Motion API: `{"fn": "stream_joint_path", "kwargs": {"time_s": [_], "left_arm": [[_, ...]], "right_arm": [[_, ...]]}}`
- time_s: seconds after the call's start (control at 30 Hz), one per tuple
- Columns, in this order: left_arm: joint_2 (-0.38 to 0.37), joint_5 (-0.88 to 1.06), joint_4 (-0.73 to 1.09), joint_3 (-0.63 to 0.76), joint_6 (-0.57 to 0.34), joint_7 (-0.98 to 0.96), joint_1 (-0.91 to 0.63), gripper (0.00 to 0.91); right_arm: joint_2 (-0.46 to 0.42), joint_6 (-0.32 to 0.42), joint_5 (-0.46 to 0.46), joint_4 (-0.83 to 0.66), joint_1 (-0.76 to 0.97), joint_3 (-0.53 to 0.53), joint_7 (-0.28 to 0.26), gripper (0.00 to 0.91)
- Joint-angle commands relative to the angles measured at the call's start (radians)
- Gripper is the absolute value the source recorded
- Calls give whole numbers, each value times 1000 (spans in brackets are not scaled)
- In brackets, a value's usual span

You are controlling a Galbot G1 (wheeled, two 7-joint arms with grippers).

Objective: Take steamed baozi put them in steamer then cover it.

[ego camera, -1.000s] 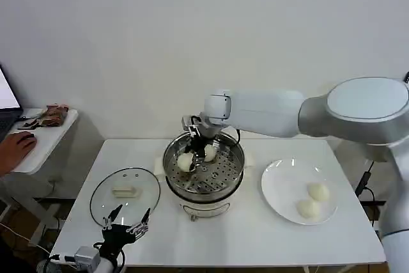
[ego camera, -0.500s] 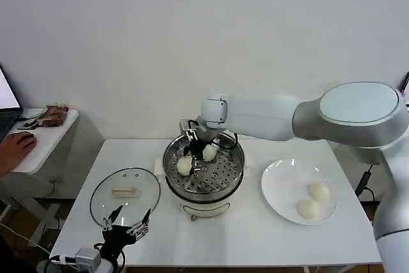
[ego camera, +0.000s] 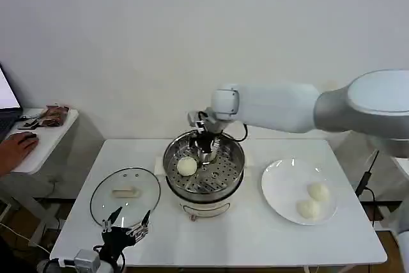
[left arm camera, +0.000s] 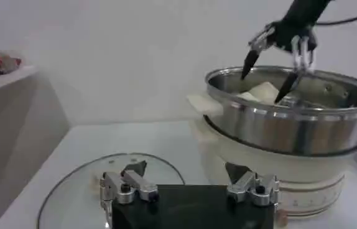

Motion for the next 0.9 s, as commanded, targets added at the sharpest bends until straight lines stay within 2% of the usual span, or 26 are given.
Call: {"fn": "stream_joint_path", "kwargs": {"time_s": [0.03, 0.23, 0.53, 0.77, 0.9], "left_arm": [[-1, 1, 6, -5, 0, 2, 1, 907], [-3, 1, 15, -13, -3, 2, 6, 907], [-6, 1, 11, -19, -5, 2, 9, 907], [-11, 3, 9, -15, -4, 1, 9, 907], [-15, 4, 4, -15, -3, 1, 10, 907]], "right_arm": [[-167, 23, -72, 148, 113, -9, -20, 907], [-334, 67, -141, 247, 213, -64, -60, 907], [-518, 127, -242, 338, 293, -165, -117, 907], [-646, 152, -326, 385, 270, -204, -123, 907], [-688, 169, -376, 387, 252, -209, -125, 907]]}}
